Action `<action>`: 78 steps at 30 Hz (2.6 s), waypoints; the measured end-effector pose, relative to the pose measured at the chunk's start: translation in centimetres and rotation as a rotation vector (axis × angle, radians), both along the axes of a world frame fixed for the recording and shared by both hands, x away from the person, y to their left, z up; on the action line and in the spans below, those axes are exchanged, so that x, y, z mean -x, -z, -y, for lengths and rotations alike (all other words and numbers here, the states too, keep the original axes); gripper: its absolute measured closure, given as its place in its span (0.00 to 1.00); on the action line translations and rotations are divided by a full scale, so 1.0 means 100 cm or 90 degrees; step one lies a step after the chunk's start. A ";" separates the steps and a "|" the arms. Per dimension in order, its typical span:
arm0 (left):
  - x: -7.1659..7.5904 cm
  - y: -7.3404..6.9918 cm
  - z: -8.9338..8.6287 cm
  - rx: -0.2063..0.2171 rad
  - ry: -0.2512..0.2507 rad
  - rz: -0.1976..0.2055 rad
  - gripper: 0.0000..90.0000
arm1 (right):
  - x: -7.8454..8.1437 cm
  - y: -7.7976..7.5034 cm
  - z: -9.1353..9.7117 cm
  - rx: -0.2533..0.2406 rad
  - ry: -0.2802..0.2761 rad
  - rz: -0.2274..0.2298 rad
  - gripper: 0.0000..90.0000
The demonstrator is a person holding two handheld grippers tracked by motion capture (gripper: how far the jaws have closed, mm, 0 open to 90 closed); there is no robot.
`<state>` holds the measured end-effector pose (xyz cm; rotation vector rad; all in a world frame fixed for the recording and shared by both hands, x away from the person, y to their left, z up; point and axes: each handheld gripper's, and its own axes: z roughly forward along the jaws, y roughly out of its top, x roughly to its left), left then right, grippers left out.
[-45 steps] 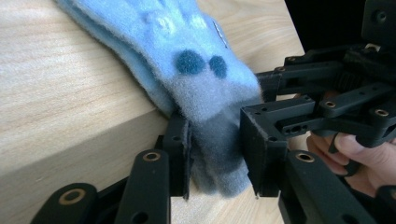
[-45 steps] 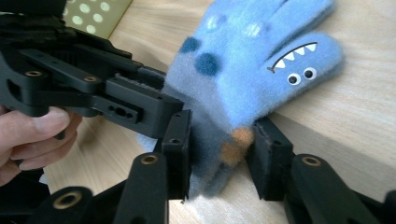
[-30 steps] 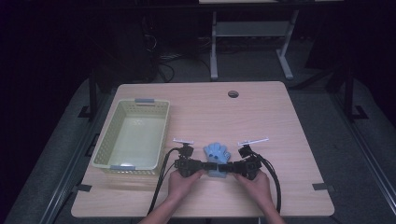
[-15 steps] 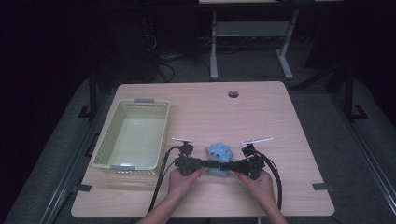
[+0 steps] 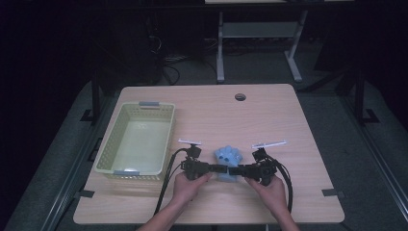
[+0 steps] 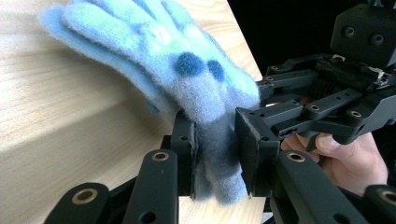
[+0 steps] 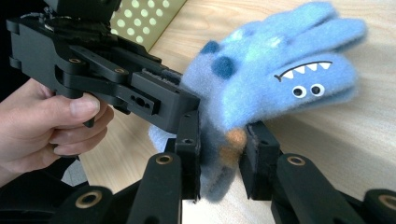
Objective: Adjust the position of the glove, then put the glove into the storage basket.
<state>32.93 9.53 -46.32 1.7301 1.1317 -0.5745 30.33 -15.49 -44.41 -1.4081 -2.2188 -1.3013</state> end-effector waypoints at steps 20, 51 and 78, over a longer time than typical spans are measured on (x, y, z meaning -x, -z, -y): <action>0.001 -0.010 -0.007 -0.006 0.004 0.022 0.77 | -0.002 -0.011 -0.008 0.013 -0.018 0.007 0.79; 0.002 -0.037 -0.037 0.010 0.000 0.051 0.77 | -0.007 -0.038 -0.032 -0.002 -0.048 0.041 0.79; -0.005 -0.070 -0.078 0.018 -0.020 0.069 0.77 | -0.025 -0.069 -0.069 -0.022 -0.074 0.061 0.78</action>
